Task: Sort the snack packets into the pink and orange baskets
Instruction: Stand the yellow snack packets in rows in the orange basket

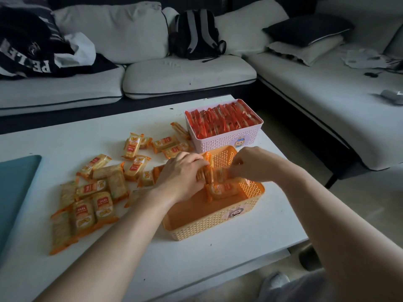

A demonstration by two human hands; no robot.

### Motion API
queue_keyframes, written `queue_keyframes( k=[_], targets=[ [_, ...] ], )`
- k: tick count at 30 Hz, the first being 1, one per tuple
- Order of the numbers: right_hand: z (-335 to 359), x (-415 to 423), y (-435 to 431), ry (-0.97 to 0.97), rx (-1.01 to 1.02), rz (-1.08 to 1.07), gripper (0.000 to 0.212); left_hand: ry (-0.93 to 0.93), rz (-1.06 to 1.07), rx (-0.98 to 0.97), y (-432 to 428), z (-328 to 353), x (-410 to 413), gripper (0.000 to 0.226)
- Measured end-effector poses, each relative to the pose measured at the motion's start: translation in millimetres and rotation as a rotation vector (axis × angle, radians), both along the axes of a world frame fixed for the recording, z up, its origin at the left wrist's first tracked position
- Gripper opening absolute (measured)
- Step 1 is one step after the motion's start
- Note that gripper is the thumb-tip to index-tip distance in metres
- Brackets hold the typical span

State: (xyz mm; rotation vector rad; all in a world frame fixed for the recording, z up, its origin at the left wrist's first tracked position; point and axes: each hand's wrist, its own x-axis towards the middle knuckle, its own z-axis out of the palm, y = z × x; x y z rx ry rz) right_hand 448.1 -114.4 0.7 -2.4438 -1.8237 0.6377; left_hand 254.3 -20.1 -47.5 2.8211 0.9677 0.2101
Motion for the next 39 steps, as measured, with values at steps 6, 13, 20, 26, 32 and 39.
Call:
queue_keyframes(
  k=[6,13,20,26,32,39],
  targets=[
    [2.9,15.3,-0.2,0.276,0.058,-0.234,0.037,0.01,0.002,-0.012,0.4,0.7,0.6,0.052],
    [-8.2,0.3,13.0,-0.206,0.387,-0.071,0.017,0.018,0.005,-0.003,2.0,-0.4,1.3,0.051],
    [-13.1,-4.6,23.3,-0.35,0.461,-0.011,0.02,0.0,0.005,0.005,4.6,-2.7,-0.1,0.047],
    [-26.1,-15.1,28.8,-0.25,0.308,0.097,0.027,-0.02,0.002,-0.001,6.9,-4.0,1.6,0.048],
    [-27.5,-20.4,26.6,0.123,0.298,0.047,0.045,-0.048,0.005,0.012,2.1,-2.1,2.9,0.046],
    [-27.0,-19.7,25.1,0.399,0.386,-0.203,0.037,-0.138,-0.033,-0.015,-8.6,-2.6,22.5,0.069]
  ],
)
